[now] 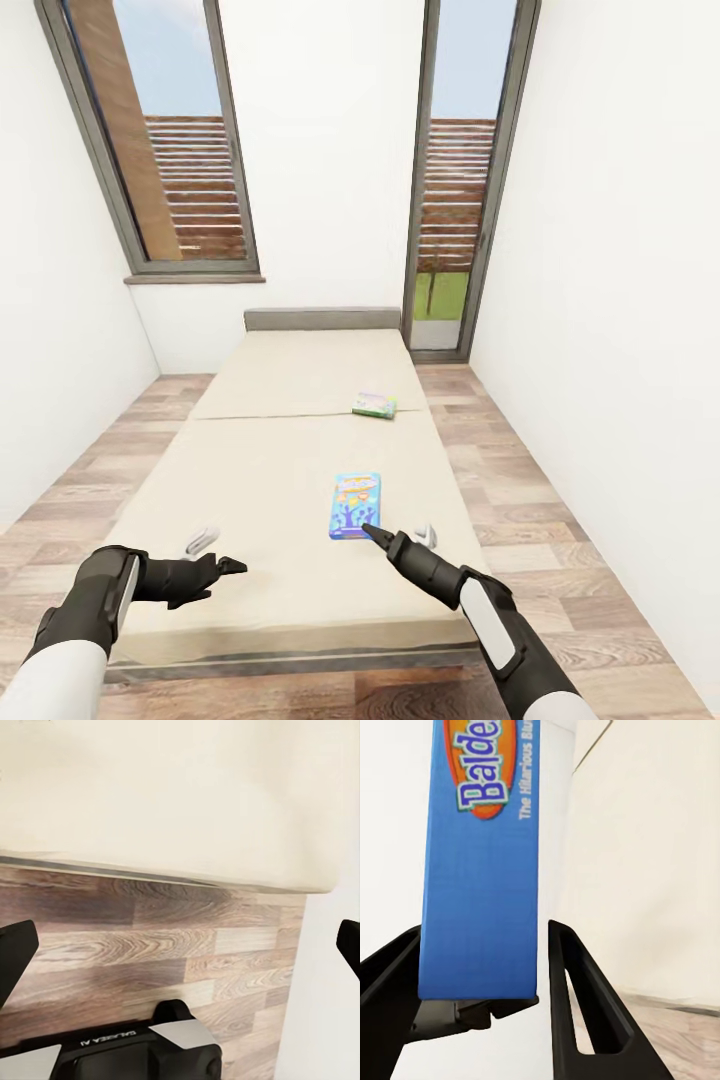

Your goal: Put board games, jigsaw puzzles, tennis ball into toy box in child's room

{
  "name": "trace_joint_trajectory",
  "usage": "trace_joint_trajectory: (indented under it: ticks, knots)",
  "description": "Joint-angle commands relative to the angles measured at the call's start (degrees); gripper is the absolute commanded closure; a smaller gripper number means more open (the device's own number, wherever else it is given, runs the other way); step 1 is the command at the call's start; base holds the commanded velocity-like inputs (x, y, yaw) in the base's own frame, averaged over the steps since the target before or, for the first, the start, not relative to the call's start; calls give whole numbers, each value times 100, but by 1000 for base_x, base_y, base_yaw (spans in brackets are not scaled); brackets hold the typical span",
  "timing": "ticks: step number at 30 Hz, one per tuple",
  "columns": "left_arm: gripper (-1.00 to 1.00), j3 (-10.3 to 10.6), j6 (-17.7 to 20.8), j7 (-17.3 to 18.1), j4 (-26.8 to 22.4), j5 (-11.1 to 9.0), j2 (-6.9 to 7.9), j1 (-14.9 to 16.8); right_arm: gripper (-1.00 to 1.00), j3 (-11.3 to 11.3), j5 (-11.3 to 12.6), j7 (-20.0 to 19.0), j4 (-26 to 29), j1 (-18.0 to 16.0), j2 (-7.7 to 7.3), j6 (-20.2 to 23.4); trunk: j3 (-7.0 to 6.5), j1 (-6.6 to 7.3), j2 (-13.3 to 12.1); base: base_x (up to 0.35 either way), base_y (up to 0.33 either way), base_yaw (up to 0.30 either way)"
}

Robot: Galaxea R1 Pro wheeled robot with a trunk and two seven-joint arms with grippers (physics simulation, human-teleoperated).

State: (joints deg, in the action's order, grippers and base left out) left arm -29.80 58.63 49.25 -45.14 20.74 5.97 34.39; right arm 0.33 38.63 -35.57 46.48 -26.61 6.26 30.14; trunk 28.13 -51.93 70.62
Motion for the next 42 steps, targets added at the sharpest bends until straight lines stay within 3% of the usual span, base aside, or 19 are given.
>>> trace_joint_trajectory:
  ticks: [1,20,42]
  knots:
    - [-100,-26,26,58,-4,61,-2,6,100,-3,44,11,2,-3,-1,42,-12,23,-38,0,0,0]
    - [-100,-35,26,-20,-4,95,-8,6,100,-1,41,7,-2,-2,16,30,-379,440,-800,0,0,162]
    - [-100,-14,28,-63,-4,135,-13,6,100,2,37,6,2,-2,28,18,-776,923,-1682,0,0,13]
